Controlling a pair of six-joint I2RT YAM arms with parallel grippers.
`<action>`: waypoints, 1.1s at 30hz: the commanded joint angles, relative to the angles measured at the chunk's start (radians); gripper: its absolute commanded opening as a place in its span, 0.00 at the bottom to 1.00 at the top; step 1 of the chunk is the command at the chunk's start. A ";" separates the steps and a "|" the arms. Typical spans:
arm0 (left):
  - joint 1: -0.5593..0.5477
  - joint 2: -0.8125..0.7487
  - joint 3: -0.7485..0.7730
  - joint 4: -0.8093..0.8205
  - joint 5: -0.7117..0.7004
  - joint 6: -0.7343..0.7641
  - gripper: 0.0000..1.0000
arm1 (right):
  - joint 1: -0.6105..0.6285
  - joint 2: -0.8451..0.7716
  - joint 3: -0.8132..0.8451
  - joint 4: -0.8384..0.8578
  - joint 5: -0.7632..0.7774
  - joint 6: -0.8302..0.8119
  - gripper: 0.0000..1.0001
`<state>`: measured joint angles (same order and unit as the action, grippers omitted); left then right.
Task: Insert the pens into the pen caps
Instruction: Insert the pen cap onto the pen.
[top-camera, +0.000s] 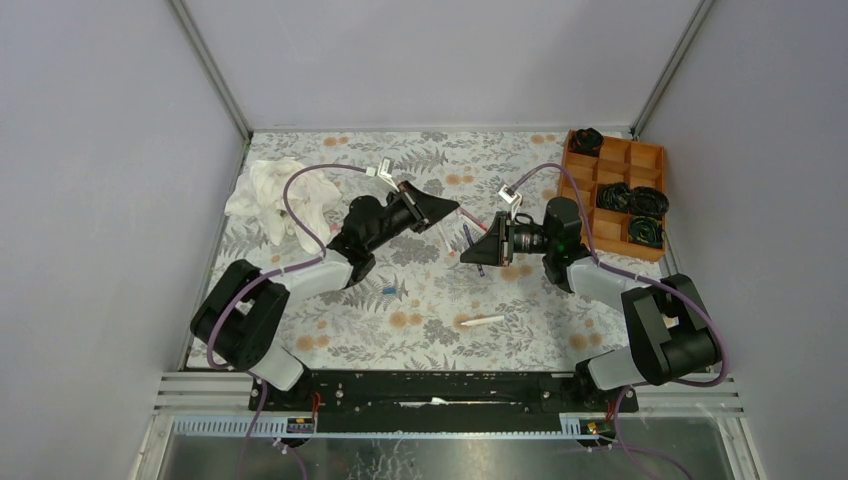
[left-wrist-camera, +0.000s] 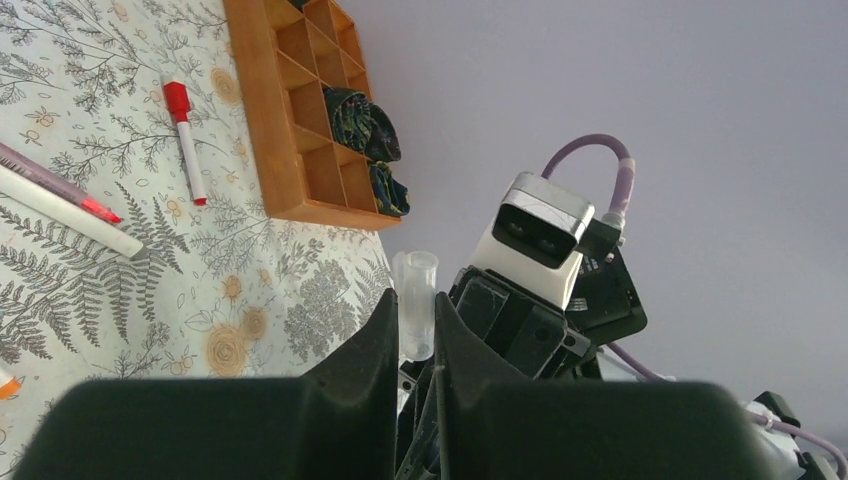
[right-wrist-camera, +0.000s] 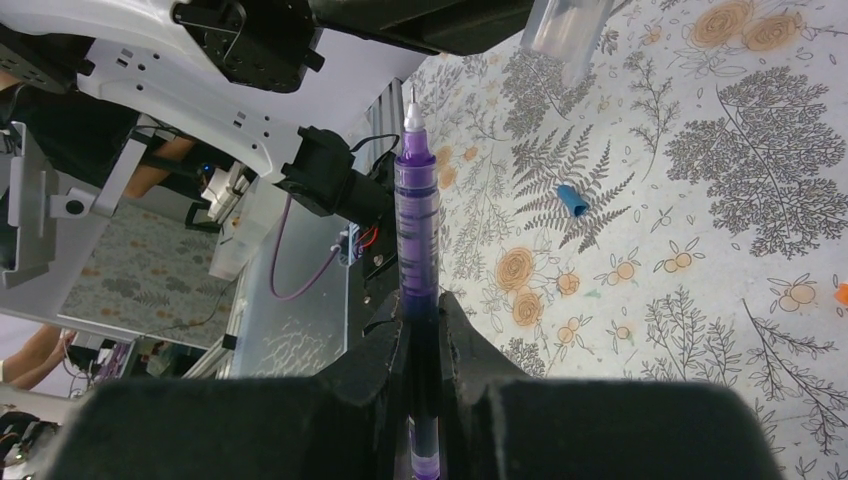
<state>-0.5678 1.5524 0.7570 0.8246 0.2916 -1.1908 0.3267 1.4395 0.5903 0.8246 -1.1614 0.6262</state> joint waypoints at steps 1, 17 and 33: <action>-0.015 -0.022 0.024 0.042 0.004 0.053 0.14 | 0.010 -0.004 0.011 0.039 -0.019 0.020 0.00; -0.028 -0.039 0.030 0.013 -0.002 0.079 0.14 | 0.008 0.012 0.044 -0.078 0.012 -0.030 0.00; -0.046 -0.026 0.006 0.051 0.003 0.065 0.14 | 0.001 0.001 0.052 -0.115 0.044 -0.026 0.00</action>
<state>-0.6056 1.5349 0.7578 0.8169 0.2916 -1.1389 0.3275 1.4448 0.6067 0.7193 -1.1336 0.6094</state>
